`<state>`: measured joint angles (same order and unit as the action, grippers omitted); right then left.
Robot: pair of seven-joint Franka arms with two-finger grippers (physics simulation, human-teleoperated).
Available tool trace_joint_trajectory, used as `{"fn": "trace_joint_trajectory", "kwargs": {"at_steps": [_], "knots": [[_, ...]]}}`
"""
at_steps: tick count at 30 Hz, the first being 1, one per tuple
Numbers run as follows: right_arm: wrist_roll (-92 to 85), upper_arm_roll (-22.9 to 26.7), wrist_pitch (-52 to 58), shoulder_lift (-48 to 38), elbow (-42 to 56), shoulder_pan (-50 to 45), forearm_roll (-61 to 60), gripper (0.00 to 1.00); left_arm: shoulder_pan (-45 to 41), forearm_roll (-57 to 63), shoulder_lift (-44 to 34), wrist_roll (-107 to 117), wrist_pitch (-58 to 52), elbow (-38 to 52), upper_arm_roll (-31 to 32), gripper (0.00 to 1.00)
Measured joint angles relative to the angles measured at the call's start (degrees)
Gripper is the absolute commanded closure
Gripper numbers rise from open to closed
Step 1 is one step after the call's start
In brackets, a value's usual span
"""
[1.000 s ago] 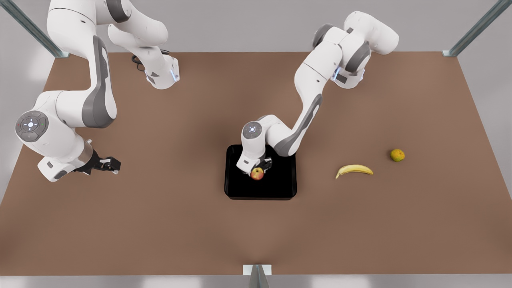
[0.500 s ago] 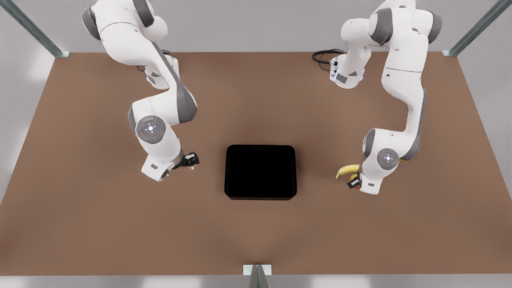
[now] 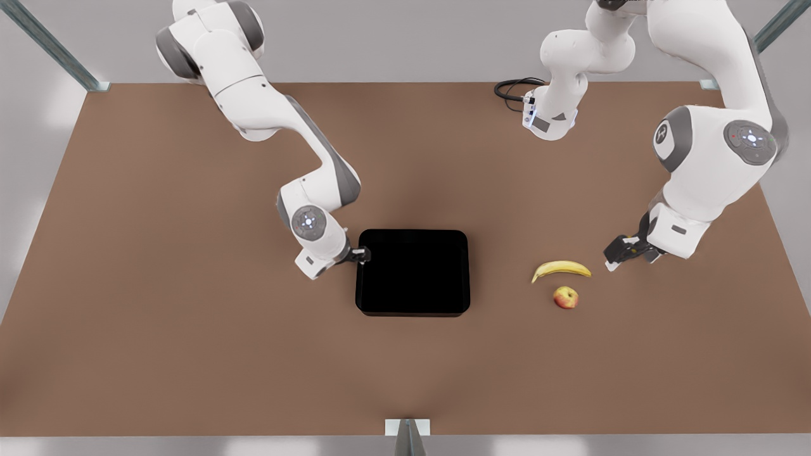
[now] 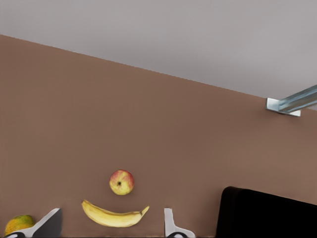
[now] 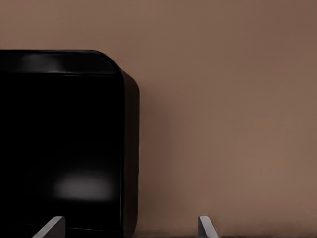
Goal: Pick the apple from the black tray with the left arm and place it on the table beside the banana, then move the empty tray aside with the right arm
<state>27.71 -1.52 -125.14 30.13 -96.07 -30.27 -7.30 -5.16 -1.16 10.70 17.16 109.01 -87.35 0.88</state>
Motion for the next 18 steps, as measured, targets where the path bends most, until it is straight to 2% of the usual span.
{"fn": "trace_joint_trajectory", "kwargs": {"at_steps": [3,8,11,14,18], "knots": [[2.5,-0.1,-5.1,0.8,-4.0,-0.4,-0.3,0.0,0.6,0.1,2.6,-3.0,-4.7,1.6,-0.1,0.0],[5.8,-0.1,-11.3,2.8,-4.4,-1.3,-0.4,0.0,2.4,0.1,2.8,-6.9,-8.6,1.3,-0.7,0.0],[7.3,-0.1,-13.5,4.1,-4.4,-2.2,-0.4,0.09,2.5,0.0,0.9,-8.8,-13.8,1.3,-0.7,0.0],[8.6,-0.1,-14.9,4.3,-4.4,-2.3,-0.3,0.24,2.9,-0.7,0.3,-10.3,-18.1,2.3,-0.8,0.0],[9.9,-0.1,-15.9,4.4,-4.4,-2.3,-0.3,0.51,4.1,-1.0,0.4,-11.4,-21.0,3.7,-1.2,0.0]]}}
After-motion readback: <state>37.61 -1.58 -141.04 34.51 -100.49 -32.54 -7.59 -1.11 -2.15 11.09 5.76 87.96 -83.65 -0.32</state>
